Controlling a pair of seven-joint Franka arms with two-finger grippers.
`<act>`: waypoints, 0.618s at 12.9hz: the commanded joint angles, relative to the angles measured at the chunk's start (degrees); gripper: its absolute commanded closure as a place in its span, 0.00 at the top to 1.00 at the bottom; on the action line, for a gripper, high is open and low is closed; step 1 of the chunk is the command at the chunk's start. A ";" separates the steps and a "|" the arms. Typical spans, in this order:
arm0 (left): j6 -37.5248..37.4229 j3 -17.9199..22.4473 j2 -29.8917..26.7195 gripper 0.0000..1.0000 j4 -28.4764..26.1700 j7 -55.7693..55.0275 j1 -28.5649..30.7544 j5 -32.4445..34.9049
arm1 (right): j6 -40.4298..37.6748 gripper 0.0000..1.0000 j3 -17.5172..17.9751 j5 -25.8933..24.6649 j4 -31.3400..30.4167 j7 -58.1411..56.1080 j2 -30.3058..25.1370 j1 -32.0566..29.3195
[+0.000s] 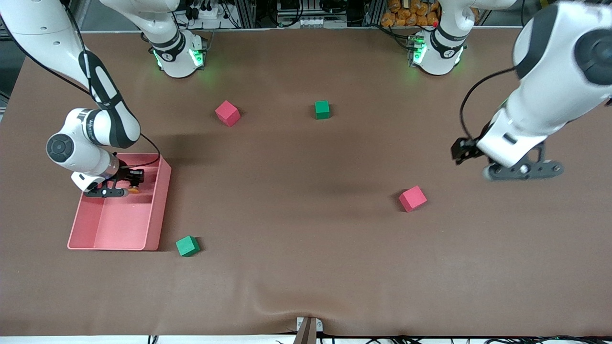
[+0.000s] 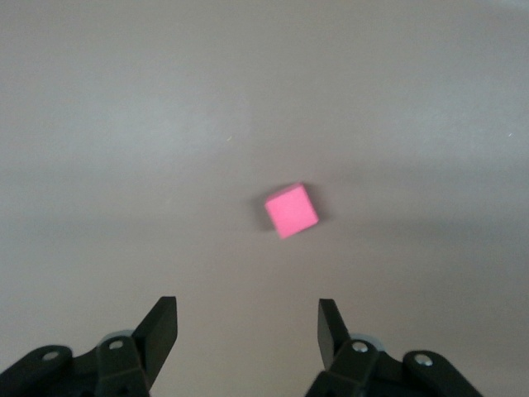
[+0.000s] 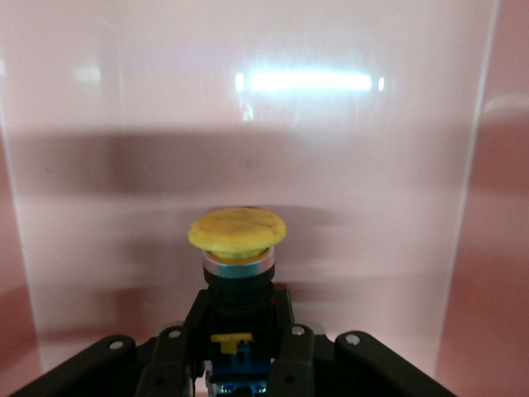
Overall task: Place and upright button with both arms
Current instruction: 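Lift the button with the right gripper while the left gripper approaches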
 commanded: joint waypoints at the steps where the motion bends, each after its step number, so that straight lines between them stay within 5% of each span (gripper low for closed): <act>1: 2.61 0.20 4.08 0.77 1.54 -3.94 -2.12 0.23 | -1.13 0.00 0.91 -0.80 0.98 -3.47 -4.69 -0.98; 8: 2.61 -0.42 6.72 0.77 1.37 -4.31 -3.09 -0.38 | -20.10 0.00 5.38 -0.45 17.66 -8.49 -7.16 2.09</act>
